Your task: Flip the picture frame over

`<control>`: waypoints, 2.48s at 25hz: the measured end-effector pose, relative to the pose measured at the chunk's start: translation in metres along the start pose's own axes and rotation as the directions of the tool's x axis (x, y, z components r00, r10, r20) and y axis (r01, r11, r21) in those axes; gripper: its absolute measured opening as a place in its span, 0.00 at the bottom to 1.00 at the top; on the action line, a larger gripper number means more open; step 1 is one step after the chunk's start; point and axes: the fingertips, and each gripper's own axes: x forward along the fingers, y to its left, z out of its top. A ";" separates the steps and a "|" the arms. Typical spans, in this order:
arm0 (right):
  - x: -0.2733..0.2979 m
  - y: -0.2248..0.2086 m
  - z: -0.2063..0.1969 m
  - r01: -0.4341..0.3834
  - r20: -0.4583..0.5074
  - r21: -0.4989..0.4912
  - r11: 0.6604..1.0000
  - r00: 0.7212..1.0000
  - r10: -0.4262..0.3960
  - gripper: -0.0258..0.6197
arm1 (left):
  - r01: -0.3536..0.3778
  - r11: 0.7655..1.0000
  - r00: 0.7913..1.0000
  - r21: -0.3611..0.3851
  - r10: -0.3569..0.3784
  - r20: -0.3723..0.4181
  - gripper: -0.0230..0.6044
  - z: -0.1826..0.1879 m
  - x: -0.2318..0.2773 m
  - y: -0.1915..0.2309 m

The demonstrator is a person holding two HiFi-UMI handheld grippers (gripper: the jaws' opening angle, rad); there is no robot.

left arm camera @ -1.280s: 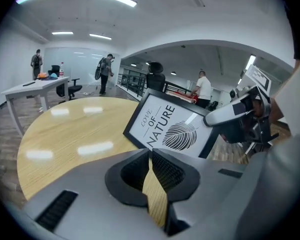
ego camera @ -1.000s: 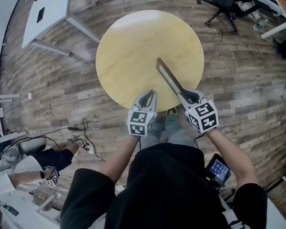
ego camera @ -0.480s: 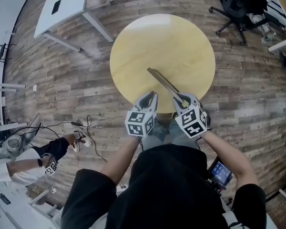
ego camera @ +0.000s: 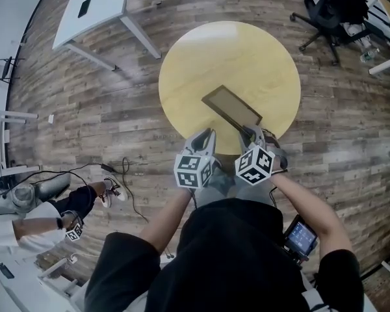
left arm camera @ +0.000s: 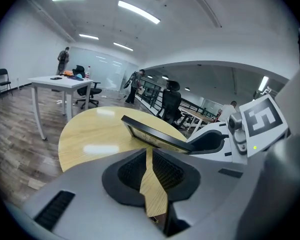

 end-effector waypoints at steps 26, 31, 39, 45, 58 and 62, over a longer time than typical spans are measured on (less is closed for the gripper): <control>0.055 0.049 -0.026 0.111 0.020 -0.279 0.954 0.994 -0.110 0.27 | 0.005 1.000 0.996 0.030 -0.003 -0.084 0.08 -0.035 -0.019 0.045; 0.058 0.054 -0.026 0.033 0.024 -0.203 0.979 0.999 -0.029 0.29 | 0.015 0.999 0.994 0.043 -0.010 -0.109 0.08 -0.041 -0.013 0.045; 0.059 0.062 -0.034 -0.130 -0.041 0.058 0.990 0.990 0.133 0.20 | 0.030 0.998 0.992 0.062 -0.023 -0.126 0.08 -0.044 -0.011 0.039; 0.056 0.063 -0.031 -0.179 -0.017 0.168 0.969 0.983 0.185 0.19 | 0.042 0.996 0.993 0.077 -0.033 -0.116 0.08 -0.040 -0.013 0.036; -0.015 0.020 0.010 -0.222 0.269 0.411 0.884 0.956 0.116 0.11 | 0.106 0.991 0.994 0.084 -0.103 -0.039 0.08 -0.015 -0.022 0.007; -0.052 -0.001 0.035 -0.261 0.390 0.492 0.831 0.919 0.058 0.07 | 0.137 0.987 0.990 0.085 -0.138 0.009 0.07 -0.001 -0.032 -0.009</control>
